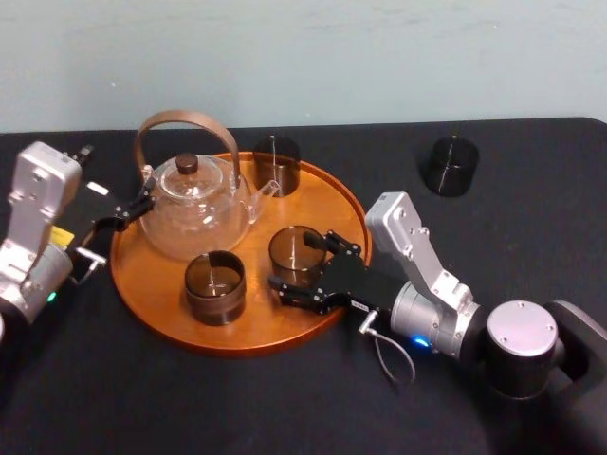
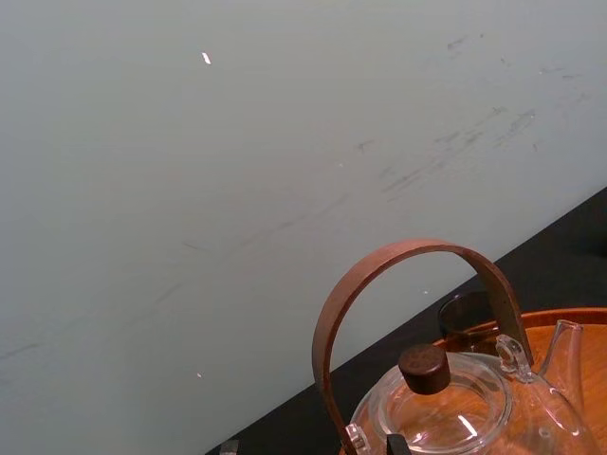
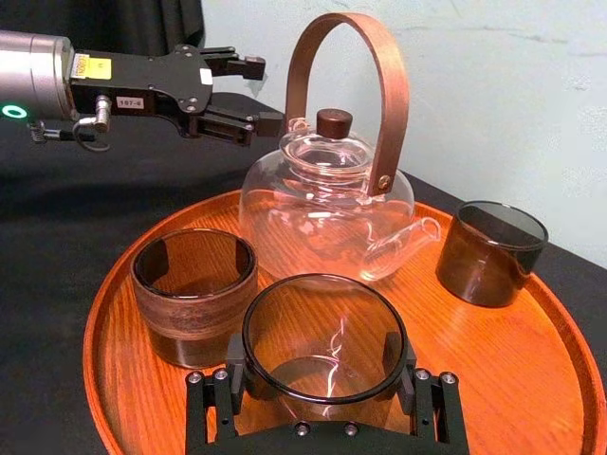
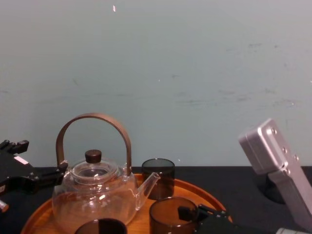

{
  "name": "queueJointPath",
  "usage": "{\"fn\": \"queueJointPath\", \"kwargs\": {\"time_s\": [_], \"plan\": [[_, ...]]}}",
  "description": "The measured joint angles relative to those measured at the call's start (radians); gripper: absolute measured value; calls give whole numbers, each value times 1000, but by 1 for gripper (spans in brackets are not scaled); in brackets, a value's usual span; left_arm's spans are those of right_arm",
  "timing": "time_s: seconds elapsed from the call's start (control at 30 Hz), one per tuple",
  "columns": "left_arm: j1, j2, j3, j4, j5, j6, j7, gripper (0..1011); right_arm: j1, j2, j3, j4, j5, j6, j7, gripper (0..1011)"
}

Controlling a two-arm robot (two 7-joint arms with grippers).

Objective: Pick up the glass from the table and place it on the tray.

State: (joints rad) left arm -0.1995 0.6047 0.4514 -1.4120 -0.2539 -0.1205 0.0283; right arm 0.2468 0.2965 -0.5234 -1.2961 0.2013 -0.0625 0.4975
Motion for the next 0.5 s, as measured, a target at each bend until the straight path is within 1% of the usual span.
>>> {"fn": "queueJointPath", "kwargs": {"time_s": [0.5], "plan": [[0,0,0,0,0,0,0,1009,7,-8,-8,18,0,-7,8,908]]}}
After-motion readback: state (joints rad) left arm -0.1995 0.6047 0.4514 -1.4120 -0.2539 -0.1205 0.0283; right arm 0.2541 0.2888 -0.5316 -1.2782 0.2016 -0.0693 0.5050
